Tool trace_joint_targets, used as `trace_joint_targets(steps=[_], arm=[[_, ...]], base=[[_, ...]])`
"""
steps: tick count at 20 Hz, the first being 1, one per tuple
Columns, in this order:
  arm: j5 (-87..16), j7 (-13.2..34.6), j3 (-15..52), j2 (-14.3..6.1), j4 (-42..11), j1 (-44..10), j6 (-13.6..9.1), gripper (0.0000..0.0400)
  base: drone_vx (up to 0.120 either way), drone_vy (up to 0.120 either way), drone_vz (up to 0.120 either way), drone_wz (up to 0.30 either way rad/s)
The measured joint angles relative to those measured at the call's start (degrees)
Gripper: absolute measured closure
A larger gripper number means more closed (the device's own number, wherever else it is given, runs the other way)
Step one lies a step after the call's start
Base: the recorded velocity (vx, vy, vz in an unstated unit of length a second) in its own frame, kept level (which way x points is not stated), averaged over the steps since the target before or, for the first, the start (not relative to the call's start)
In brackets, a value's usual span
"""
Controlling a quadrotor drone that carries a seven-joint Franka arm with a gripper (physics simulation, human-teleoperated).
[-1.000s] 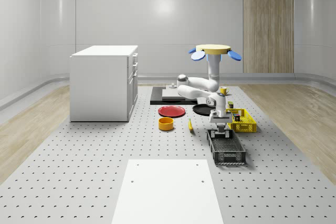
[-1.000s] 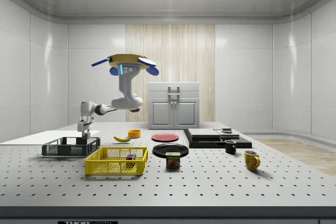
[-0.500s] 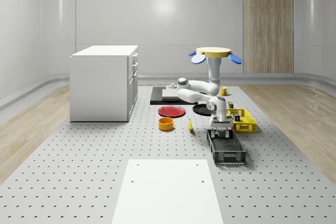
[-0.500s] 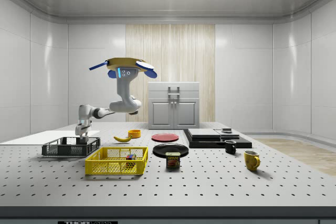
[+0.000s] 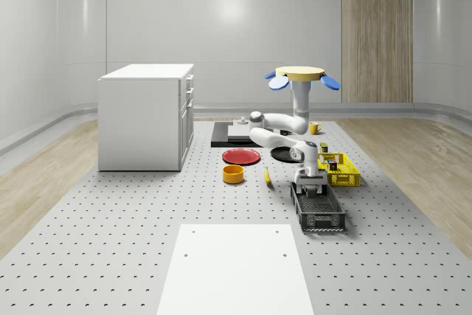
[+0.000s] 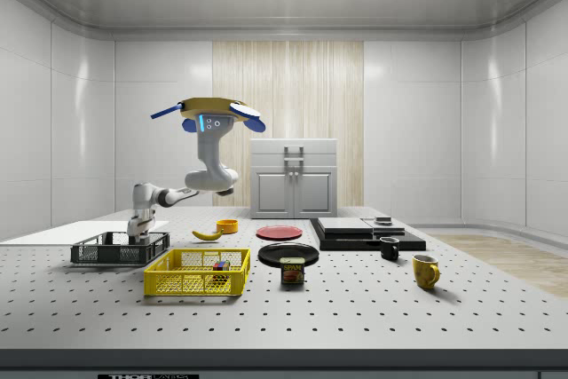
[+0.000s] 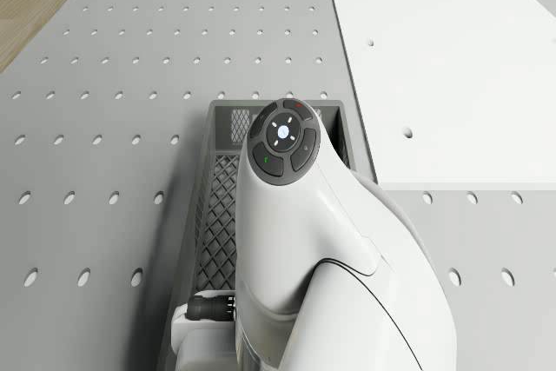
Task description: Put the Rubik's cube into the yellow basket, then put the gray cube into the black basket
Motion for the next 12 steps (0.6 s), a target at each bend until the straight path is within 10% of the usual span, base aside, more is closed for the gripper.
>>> trace_joint_targets(steps=[12], arm=[[-0.04,-0.13,0.20,0.51,-0.09,0.22,-0.57,0.0019]], base=[[0.000,0.000,0.000,0.000]])
